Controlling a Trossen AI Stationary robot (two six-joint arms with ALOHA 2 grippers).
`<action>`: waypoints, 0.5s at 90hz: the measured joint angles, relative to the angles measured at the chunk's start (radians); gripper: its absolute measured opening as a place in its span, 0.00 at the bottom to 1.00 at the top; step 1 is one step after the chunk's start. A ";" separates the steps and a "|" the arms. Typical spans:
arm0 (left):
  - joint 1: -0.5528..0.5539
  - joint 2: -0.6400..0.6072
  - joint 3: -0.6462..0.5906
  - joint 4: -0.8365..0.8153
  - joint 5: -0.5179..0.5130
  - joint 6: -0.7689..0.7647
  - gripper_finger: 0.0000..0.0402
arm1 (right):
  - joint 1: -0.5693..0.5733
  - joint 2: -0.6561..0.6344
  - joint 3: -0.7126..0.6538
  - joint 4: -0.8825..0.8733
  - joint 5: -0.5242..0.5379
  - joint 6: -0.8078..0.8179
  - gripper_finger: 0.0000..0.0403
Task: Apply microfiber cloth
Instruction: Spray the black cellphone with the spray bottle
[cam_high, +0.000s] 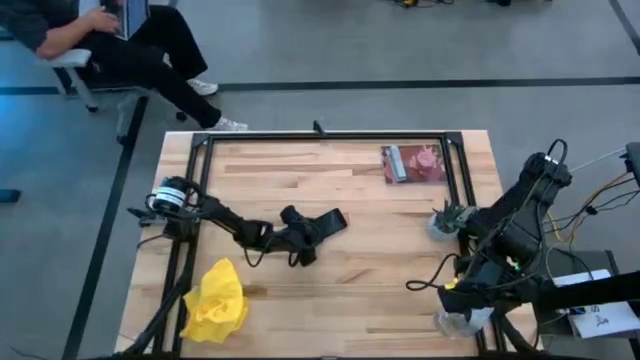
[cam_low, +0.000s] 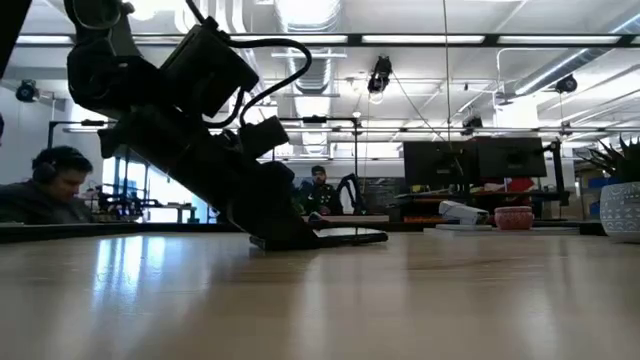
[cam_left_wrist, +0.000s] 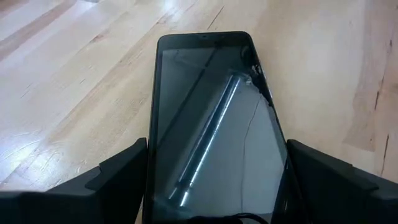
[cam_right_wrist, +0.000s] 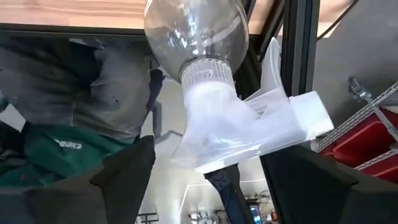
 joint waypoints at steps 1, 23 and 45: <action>0.000 0.000 0.000 0.000 0.000 0.000 0.82 | 0.000 0.000 -0.001 0.000 0.000 -0.004 0.75; 0.000 0.000 0.000 0.004 0.000 0.000 0.82 | 0.000 0.000 -0.010 -0.042 0.102 -0.065 0.75; 0.000 0.000 0.000 0.007 0.000 0.000 0.82 | 0.000 0.000 -0.010 -0.036 0.252 -0.163 0.69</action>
